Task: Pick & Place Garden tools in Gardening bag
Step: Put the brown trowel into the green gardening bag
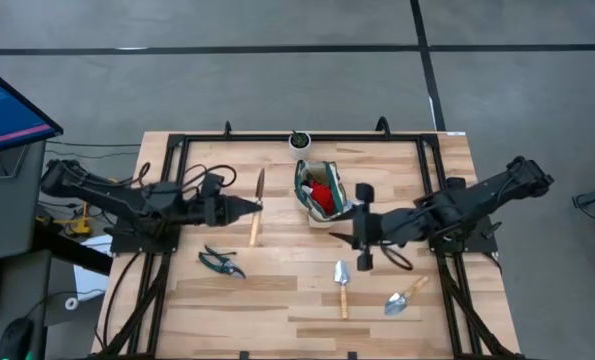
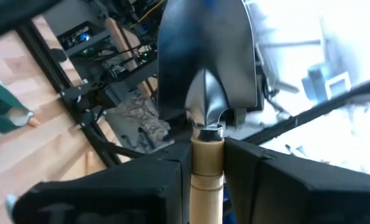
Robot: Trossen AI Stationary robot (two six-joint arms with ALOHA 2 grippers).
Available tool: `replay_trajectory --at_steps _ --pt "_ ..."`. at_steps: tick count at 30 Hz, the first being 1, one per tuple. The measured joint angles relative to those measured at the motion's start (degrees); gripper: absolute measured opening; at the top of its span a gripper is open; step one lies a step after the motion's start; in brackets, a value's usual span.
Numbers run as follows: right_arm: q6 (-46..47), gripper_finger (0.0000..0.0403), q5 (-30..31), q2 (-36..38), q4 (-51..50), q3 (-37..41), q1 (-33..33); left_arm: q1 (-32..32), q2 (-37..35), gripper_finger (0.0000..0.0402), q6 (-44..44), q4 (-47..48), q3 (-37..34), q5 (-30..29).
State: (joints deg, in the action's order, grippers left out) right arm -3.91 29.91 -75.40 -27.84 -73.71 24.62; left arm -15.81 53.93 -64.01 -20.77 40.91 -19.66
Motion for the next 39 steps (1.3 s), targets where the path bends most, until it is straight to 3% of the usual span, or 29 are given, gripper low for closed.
replay_trajectory --at_steps 10,20,32,39 --pt "-33.2 0.0156 1.0 -6.2 15.3 -0.5 -0.5 3.8 0.0 0.005 -14.9 -0.3 0.0 0.0" --pt "-37.2 0.0215 1.6 -12.3 15.2 -8.9 -5.0 6.9 2.2 0.005 -25.6 -0.3 0.0 1.0" --pt "-38.7 0.0213 1.1 -18.9 6.7 -16.9 -5.2 9.3 7.6 0.005 -36.6 -0.3 0.0 9.7" --pt "-38.7 0.0212 0.8 -22.0 6.1 -19.8 -4.8 9.5 8.9 0.005 -38.7 -0.2 0.0 12.7"
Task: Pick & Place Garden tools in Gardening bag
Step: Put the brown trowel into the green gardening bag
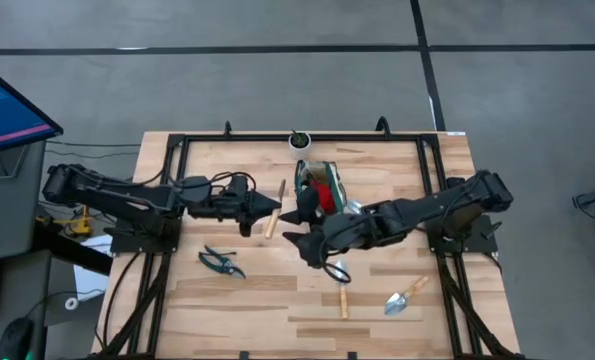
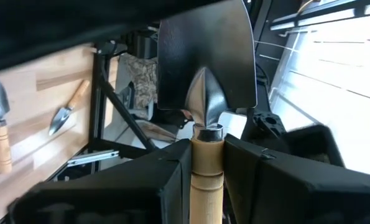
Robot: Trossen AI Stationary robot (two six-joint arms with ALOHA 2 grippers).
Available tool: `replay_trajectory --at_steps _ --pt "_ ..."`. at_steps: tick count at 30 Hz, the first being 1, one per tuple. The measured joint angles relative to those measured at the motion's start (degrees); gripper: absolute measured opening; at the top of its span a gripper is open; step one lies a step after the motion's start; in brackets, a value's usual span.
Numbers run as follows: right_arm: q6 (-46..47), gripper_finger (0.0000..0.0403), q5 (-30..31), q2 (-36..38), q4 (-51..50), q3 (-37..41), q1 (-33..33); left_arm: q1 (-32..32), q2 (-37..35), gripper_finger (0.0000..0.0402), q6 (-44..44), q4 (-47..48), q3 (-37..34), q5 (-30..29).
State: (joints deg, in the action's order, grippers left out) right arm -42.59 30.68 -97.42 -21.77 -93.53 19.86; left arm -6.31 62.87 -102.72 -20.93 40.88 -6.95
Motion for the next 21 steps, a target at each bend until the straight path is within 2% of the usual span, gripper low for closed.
replay_trajectory --at_steps 5,21 --pt "0.1 0.0212 -1.1 -0.4 0.2 -2.2 0.4 0.2 0.0 0.005 0.0 -0.1 0.0 0.2" --pt "0.4 0.0212 -4.4 -2.3 1.5 -2.1 -1.4 0.2 0.0 0.005 -0.3 -0.1 0.0 0.3"
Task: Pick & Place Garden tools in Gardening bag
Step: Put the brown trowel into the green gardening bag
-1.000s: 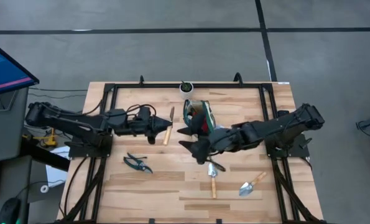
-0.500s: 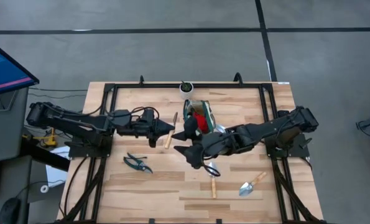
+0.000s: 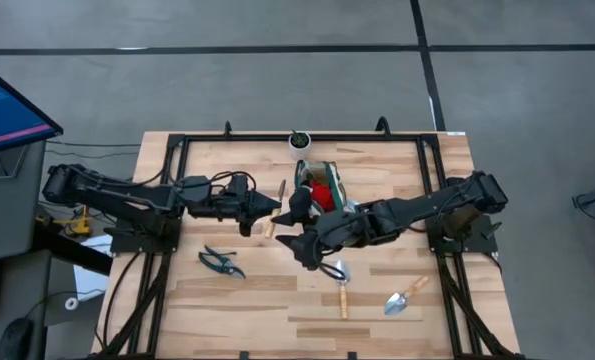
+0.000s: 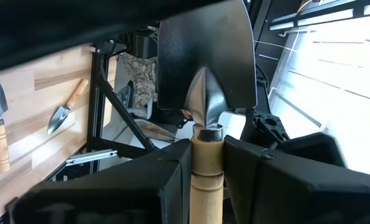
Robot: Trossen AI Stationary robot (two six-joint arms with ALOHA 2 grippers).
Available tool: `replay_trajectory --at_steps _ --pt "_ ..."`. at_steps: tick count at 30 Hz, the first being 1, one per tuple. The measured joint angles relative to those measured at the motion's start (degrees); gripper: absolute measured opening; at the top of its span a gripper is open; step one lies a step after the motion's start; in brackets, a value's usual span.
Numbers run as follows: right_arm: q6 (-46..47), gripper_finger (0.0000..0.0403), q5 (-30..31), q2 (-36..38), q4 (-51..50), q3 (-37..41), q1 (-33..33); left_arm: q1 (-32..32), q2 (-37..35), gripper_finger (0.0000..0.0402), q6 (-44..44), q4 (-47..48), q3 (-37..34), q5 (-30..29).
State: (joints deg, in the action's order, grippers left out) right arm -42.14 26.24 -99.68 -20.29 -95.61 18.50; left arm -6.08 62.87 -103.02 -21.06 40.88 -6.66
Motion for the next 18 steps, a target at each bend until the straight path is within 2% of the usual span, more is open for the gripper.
replay_trajectory --at_steps 12,18 --pt "0.2 0.0212 -0.4 -1.0 0.1 -0.1 -1.0 0.0 1.4 0.005 -1.0 -0.4 0.0 0.6" --pt "0.2 0.0195 -0.3 -1.0 0.1 -0.1 -1.0 0.1 1.4 0.005 -1.4 -0.6 0.0 0.7"
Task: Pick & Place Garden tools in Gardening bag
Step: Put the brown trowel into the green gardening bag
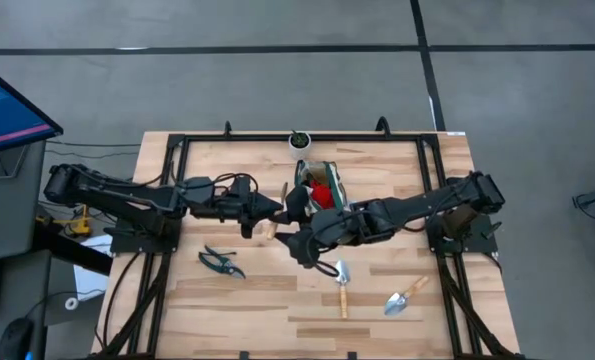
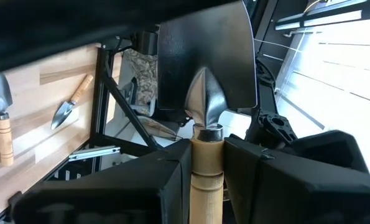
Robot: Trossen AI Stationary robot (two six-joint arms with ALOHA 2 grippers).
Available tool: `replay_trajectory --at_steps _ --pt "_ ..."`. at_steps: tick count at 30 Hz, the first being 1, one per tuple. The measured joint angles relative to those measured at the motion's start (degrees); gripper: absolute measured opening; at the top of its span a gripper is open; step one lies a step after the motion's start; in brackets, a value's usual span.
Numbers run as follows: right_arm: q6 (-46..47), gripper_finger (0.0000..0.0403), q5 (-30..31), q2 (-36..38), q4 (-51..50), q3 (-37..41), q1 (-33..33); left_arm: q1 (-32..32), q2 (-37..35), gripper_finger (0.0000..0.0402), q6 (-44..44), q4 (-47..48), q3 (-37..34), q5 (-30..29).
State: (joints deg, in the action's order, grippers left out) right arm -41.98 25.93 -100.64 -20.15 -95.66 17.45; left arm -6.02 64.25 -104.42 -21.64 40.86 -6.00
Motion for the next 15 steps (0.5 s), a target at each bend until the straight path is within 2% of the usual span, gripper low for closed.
replay_trajectory --at_steps 15 --pt "0.2 0.0166 0.0 0.0 0.0 0.0 -1.4 0.0 0.0 0.005 0.0 -0.4 0.0 0.1"
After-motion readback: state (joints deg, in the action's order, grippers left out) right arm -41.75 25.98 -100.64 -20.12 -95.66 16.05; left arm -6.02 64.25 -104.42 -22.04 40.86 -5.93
